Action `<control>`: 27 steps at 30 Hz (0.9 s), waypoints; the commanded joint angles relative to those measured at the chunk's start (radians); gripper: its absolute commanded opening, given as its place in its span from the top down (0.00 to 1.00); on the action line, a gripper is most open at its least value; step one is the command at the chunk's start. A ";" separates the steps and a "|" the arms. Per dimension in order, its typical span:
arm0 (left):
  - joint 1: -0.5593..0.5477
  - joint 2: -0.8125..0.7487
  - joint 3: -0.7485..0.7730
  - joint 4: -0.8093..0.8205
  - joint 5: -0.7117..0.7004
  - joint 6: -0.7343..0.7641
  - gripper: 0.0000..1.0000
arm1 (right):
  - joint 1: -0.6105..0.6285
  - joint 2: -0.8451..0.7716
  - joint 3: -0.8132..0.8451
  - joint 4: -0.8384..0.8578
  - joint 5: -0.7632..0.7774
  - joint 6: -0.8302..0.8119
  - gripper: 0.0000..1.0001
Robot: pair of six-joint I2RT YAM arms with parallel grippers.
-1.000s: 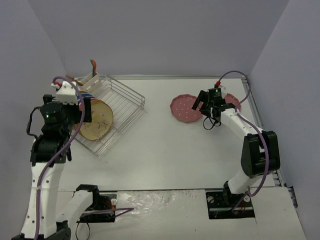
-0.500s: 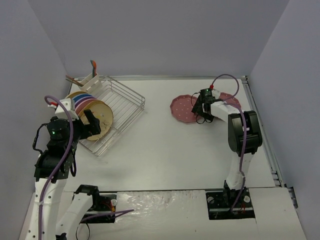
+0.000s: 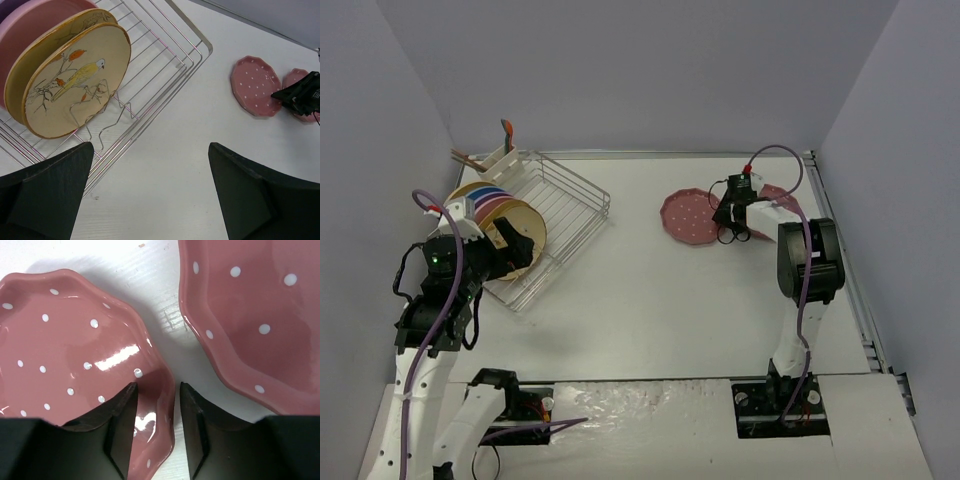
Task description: Load the plates into the dish rack
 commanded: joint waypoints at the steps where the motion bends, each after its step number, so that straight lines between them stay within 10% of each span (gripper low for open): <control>1: -0.008 0.027 0.029 0.075 0.032 -0.036 0.03 | -0.007 -0.008 -0.054 0.018 -0.025 -0.007 0.76; 6: -0.020 0.057 0.008 0.136 0.122 -0.125 0.03 | -0.007 -0.075 -0.162 0.059 -0.042 0.015 0.99; 27: -0.538 0.471 -0.039 0.421 -0.107 -0.506 0.03 | 0.030 -0.534 -0.502 0.083 -0.286 0.300 1.00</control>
